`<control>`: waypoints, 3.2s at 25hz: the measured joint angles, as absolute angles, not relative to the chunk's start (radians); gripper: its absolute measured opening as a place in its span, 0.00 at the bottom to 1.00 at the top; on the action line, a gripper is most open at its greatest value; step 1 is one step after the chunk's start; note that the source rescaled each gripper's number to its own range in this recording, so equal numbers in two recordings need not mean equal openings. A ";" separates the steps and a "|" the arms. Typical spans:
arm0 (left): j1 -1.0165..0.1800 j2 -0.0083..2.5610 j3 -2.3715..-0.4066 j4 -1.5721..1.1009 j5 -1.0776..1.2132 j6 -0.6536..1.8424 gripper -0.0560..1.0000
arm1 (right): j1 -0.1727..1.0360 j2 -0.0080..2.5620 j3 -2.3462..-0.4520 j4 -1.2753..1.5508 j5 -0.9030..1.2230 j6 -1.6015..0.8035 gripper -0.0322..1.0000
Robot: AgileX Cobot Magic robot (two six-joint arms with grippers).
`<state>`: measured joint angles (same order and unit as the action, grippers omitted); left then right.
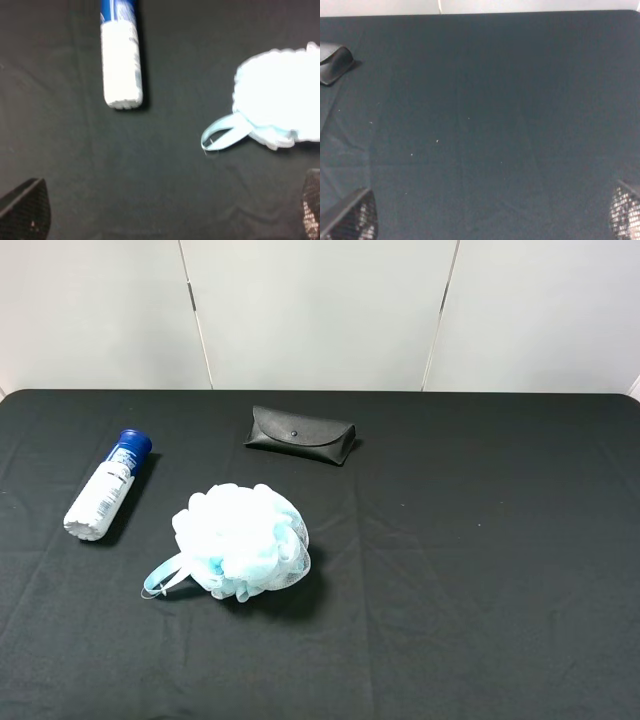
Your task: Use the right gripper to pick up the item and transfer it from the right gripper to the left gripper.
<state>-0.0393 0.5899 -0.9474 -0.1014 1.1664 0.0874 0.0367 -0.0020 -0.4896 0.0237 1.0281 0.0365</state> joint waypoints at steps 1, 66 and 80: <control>-0.039 0.550 -0.947 -0.096 1.166 0.086 1.00 | 0.037 -0.002 -0.490 0.024 1.028 0.037 1.00; -0.039 -0.004 -0.494 0.024 1.062 -0.013 1.00 | 0.037 -0.002 -0.490 0.024 1.028 0.037 1.00; -0.039 -0.004 -0.494 0.024 1.062 -0.013 1.00 | 0.037 -0.002 -0.490 0.024 1.028 0.037 1.00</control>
<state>-0.0393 -0.0042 -0.4935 0.0244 1.0624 -0.0135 0.0367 -0.0020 -0.4896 0.0237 1.0281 0.0365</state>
